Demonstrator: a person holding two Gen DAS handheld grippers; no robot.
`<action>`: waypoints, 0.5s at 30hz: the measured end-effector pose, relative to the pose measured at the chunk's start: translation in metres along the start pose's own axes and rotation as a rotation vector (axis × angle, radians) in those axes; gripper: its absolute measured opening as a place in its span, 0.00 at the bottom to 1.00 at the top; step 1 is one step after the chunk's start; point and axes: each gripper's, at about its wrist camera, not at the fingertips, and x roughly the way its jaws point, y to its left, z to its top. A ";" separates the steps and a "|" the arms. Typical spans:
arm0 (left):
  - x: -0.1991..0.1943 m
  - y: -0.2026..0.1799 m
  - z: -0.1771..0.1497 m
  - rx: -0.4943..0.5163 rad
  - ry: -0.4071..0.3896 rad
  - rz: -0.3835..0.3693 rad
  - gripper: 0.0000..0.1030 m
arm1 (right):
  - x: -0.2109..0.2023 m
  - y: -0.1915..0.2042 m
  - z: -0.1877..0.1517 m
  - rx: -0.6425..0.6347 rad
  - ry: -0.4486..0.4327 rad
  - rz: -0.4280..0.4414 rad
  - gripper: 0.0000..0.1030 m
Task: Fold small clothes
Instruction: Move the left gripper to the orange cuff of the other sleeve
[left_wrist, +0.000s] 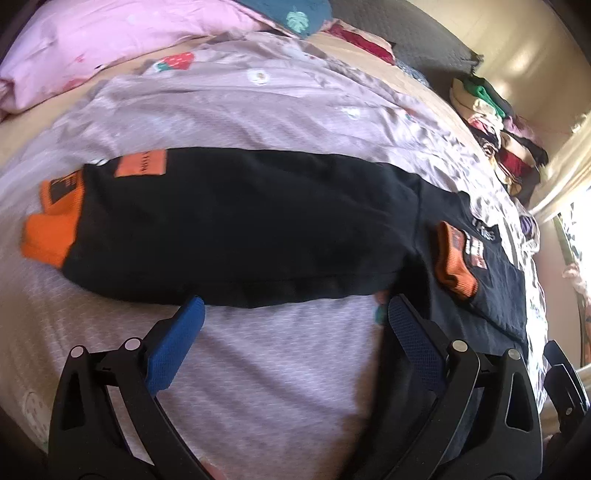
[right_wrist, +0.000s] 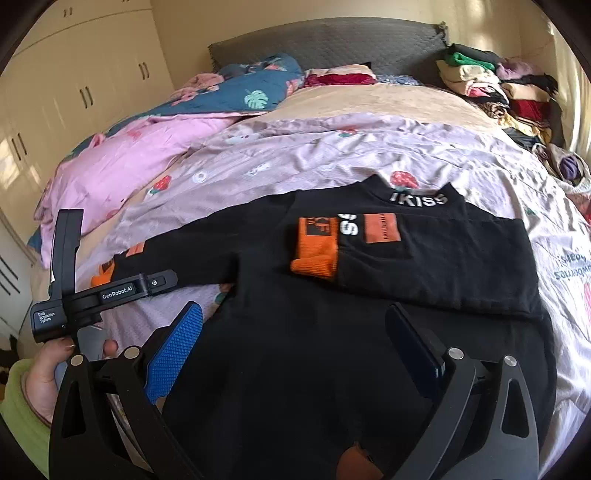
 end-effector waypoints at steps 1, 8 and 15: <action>0.000 0.003 0.000 -0.006 0.003 0.000 0.91 | 0.002 0.004 0.001 -0.007 0.002 0.001 0.96; -0.004 0.029 -0.005 -0.052 -0.002 0.023 0.91 | 0.008 0.028 0.005 -0.068 0.014 0.021 0.96; -0.012 0.053 -0.012 -0.089 -0.014 0.033 0.91 | 0.014 0.047 0.004 -0.102 0.027 0.046 0.96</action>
